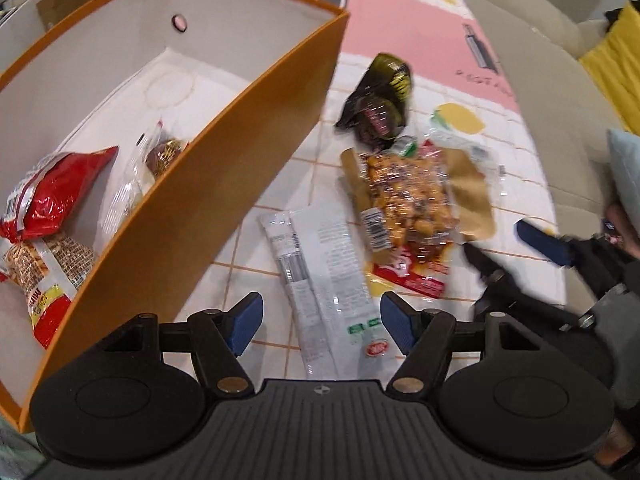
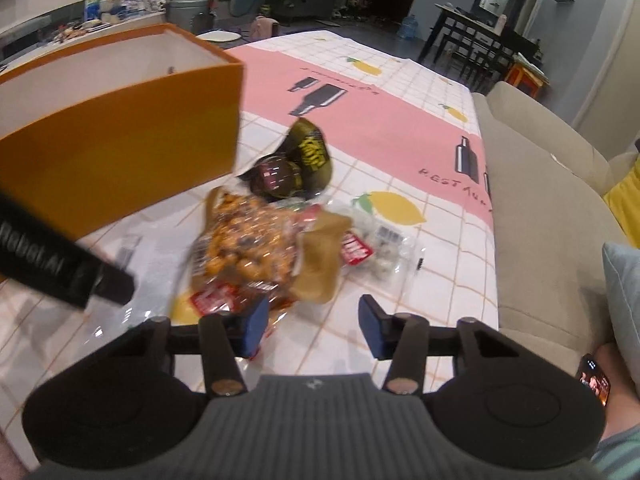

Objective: Organize snacks
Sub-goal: 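Move both tools back to the remaining snacks on the table, then grasp the clear bag of spiced nuts with the right tool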

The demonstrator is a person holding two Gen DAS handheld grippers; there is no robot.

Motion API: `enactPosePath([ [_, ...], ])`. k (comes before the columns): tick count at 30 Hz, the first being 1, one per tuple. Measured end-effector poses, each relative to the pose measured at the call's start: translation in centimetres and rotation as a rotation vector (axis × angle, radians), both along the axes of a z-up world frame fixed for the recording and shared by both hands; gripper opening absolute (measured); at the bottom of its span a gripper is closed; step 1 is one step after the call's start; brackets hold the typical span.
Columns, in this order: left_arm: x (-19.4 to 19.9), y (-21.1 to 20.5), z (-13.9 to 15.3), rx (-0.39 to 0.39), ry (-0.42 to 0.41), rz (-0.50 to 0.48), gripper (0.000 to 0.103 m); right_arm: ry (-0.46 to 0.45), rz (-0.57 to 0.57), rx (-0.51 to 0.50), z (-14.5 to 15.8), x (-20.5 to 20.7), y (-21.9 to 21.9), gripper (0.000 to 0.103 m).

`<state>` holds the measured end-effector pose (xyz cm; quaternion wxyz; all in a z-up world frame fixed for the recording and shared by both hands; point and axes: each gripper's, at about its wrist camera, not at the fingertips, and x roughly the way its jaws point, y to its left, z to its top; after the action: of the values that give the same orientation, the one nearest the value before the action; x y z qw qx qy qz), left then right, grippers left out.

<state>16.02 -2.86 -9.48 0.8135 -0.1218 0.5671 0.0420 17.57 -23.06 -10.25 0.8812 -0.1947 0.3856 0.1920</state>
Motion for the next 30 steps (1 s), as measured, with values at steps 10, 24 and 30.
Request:
enactPosePath([
  [10,1.2,-0.6,-2.4,0.005,0.050,0.013,0.088,0.029,-0.027,0.089,-0.6,3.5,-0.2,0.030],
  [24,0.3,-0.8,-3.0,0.032,0.043,-0.074,0.067,0.107,-0.072,0.140,-0.1,1.1,-0.6,0.000],
  [30,-0.9,-0.4,-2.8,0.024,0.050,-0.122,0.047,0.223,-0.130,0.172,-0.1,-1.3,-1.1,0.000],
])
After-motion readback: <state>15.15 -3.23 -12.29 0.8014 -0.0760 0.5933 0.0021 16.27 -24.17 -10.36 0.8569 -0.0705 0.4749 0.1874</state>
